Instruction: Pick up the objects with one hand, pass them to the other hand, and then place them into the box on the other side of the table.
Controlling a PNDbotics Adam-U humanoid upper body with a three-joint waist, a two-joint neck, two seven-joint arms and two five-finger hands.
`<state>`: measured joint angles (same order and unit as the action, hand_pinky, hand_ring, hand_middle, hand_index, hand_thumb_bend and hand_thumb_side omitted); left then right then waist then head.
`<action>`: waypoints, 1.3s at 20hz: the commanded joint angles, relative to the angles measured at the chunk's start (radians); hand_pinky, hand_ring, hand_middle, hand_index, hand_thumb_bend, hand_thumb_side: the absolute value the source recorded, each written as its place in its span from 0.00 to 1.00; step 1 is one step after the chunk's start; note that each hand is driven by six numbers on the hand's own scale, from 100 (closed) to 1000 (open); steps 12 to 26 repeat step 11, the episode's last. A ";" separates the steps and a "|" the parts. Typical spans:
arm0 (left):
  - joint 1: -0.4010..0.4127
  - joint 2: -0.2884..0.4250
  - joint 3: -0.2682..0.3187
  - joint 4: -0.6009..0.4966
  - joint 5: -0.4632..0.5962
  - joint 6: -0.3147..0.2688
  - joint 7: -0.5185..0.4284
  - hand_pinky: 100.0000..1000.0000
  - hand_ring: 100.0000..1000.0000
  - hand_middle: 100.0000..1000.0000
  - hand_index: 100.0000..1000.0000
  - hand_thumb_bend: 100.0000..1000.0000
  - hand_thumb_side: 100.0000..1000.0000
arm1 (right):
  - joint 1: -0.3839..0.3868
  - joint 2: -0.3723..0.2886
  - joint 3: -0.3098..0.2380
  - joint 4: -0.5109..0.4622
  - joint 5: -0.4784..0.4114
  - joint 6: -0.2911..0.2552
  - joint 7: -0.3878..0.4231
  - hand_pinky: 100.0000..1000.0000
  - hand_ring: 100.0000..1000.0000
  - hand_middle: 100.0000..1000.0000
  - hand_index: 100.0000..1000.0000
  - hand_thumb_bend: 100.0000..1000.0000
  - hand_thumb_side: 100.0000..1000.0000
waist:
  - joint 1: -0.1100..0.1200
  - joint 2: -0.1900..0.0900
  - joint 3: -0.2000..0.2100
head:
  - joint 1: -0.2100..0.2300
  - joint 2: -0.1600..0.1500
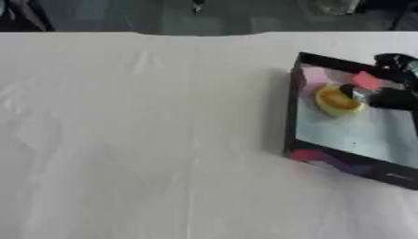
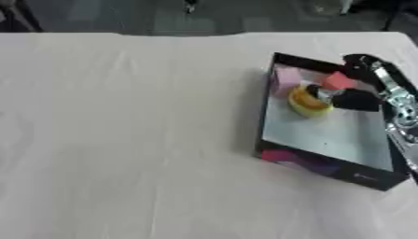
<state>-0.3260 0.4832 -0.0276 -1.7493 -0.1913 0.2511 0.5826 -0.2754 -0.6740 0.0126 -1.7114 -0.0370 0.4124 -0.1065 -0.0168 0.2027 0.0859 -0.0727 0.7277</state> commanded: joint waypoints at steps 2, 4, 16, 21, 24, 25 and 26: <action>-0.005 0.027 0.018 -0.011 0.007 -0.001 0.011 0.66 0.60 0.62 0.79 0.17 0.59 | 0.005 -0.019 -0.017 -0.055 -0.270 -0.056 -0.137 0.94 1.00 0.85 0.90 0.19 0.60 | 0.015 -0.018 -0.001 | 0.033 0.021; -0.003 0.027 0.018 -0.011 0.007 -0.002 0.012 0.66 0.60 0.62 0.79 0.17 0.59 | 0.010 -0.018 -0.008 -0.063 -0.331 -0.082 -0.155 0.95 1.00 0.86 0.90 0.17 0.63 | 0.014 -0.018 0.000 | 0.049 0.036; -0.006 0.021 0.023 -0.010 0.008 -0.004 0.018 0.66 0.60 0.62 0.79 0.17 0.59 | 0.021 -0.008 -0.022 -0.110 -0.338 -0.147 -0.155 0.94 1.00 0.86 0.94 0.52 0.32 | 0.015 -0.020 0.002 | 0.090 0.042; -0.006 0.021 0.023 -0.010 0.008 -0.004 0.018 0.66 0.60 0.62 0.79 0.17 0.59 | 0.021 -0.008 -0.022 -0.110 -0.338 -0.147 -0.155 0.94 1.00 0.86 0.94 0.52 0.32 | 0.015 -0.020 0.002 | 0.090 0.042; -0.006 0.021 0.023 -0.010 0.008 -0.004 0.018 0.66 0.60 0.62 0.79 0.17 0.59 | 0.021 -0.008 -0.022 -0.110 -0.338 -0.147 -0.155 0.94 1.00 0.86 0.94 0.52 0.32 | 0.015 -0.020 0.002 | 0.090 0.042; -0.006 0.021 0.023 -0.010 0.008 -0.004 0.018 0.66 0.60 0.62 0.79 0.17 0.59 | 0.021 -0.008 -0.022 -0.110 -0.338 -0.147 -0.155 0.94 1.00 0.86 0.94 0.52 0.32 | 0.015 -0.020 0.002 | 0.090 0.042; -0.006 0.021 0.023 -0.010 0.008 -0.004 0.018 0.66 0.60 0.62 0.79 0.17 0.59 | 0.021 -0.008 -0.022 -0.110 -0.338 -0.147 -0.155 0.94 1.00 0.86 0.94 0.52 0.32 | 0.015 -0.020 0.002 | 0.090 0.042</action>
